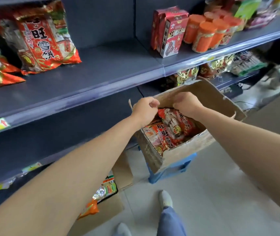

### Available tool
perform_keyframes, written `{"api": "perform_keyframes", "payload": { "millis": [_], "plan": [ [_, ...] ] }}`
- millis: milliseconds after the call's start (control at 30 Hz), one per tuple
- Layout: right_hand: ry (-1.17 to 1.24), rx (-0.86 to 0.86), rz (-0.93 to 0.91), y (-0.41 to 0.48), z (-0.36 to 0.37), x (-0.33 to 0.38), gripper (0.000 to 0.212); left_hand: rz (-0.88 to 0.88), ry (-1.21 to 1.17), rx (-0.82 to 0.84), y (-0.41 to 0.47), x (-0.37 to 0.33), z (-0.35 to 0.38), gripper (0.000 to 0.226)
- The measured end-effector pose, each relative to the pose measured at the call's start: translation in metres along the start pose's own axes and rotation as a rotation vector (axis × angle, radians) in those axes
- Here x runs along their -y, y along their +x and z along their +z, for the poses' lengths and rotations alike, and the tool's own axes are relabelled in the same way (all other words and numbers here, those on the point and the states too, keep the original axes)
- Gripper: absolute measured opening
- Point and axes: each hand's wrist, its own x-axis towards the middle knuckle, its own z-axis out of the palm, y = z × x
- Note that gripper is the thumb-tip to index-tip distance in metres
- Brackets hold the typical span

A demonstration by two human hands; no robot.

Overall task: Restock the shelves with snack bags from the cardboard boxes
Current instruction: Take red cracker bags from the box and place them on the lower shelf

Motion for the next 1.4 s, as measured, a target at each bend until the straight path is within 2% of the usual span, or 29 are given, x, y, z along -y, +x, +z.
{"api": "perform_keyframes", "payload": {
  "millis": [300,333,400,467,500,567,667,767,900,967,1033,1200,1267,1333,1400],
  "plan": [
    [-0.106,0.279,0.204,0.106,0.017,-0.117,0.031,-0.397,-0.096,0.056,0.093,0.018,0.104,0.028],
    [-0.114,0.297,0.217,0.121,0.02,-0.13,0.032,-0.439,-0.093,0.068,0.104,0.019,0.115,0.026],
    [-0.101,0.348,0.251,0.152,0.028,-0.153,0.033,-0.507,-0.065,0.074,0.127,0.026,0.137,0.007],
    [-0.071,0.421,0.293,0.178,0.039,-0.172,0.037,-0.587,-0.065,0.053,0.15,0.04,0.16,0.031],
    [-0.059,0.451,0.305,0.188,0.046,-0.18,0.038,-0.622,-0.057,0.051,0.158,0.044,0.168,0.033],
    [-0.048,0.496,0.324,0.207,0.058,-0.194,0.04,-0.662,-0.043,0.041,0.174,0.052,0.182,0.008],
    [-0.035,0.549,0.357,0.231,0.079,-0.215,0.042,-0.728,-0.011,0.008,0.195,0.068,0.199,0.038],
    [-0.04,0.561,0.38,0.248,0.099,-0.231,0.046,-0.773,-0.025,-0.005,0.212,0.083,0.211,0.041],
    [0.072,0.532,0.455,0.256,0.117,-0.244,0.044,-0.797,-0.023,0.017,0.227,0.102,0.222,0.01],
    [0.125,0.504,0.496,0.262,0.129,-0.253,0.047,-0.801,-0.019,0.023,0.231,0.105,0.227,0.015],
    [0.213,0.484,0.582,0.269,0.139,-0.259,0.045,-0.83,-0.061,0.017,0.236,0.11,0.229,0.03],
    [0.333,0.536,0.649,0.272,0.136,-0.251,0.028,-0.887,-0.233,-0.05,0.237,0.103,0.232,0.051],
    [0.352,0.554,0.65,0.27,0.135,-0.249,0.024,-0.867,-0.267,-0.075,0.235,0.101,0.234,0.041],
    [0.352,0.578,0.646,0.263,0.131,-0.247,0.022,-0.798,-0.201,-0.097,0.23,0.098,0.235,0.021],
    [0.367,0.598,0.625,0.257,0.125,-0.243,0.024,-0.746,-0.113,-0.137,0.224,0.09,0.232,0.019]
  ]
}}
